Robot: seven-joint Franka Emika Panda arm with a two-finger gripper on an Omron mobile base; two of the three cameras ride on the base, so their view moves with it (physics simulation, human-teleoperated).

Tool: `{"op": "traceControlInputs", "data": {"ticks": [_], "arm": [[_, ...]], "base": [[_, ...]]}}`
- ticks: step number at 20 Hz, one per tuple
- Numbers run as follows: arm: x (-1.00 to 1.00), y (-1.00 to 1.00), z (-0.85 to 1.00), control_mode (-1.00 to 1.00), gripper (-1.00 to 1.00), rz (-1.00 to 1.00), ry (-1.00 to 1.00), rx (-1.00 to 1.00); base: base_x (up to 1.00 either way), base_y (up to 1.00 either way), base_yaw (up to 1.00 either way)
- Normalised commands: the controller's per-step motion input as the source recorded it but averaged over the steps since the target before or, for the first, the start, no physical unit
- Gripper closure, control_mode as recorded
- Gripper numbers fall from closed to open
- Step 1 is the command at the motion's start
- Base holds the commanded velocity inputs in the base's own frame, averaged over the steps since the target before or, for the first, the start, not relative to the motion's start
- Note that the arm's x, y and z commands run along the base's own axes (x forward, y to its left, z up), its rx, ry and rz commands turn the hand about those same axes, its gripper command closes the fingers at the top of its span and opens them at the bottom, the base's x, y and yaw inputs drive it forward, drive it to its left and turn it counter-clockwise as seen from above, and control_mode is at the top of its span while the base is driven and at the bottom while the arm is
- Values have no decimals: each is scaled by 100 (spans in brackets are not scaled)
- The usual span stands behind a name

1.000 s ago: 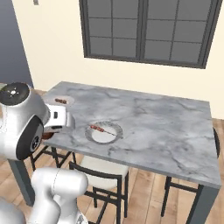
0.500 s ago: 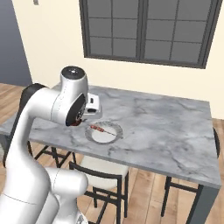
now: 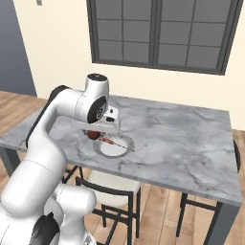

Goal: Pick up the pear and tangerine from the fridge and place one fruit on each plate on the dining counter.

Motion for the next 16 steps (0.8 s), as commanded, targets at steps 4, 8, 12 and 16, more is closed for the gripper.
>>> {"op": "traceControlInputs", "data": {"ticks": [4, 8, 12, 16], "arm": [[37, 0, -55, -100, 100, -11, 12, -12], [31, 0, -42, -100, 100, -9, 7, -11], [35, 0, -36, -100, 100, -6, 4, -8], [36, 0, -29, -100, 100, -4, 1, -2]], "base": [[0, 0, 0], [0, 0, 0], [0, 0, 0], [0, 0, 0]]}}
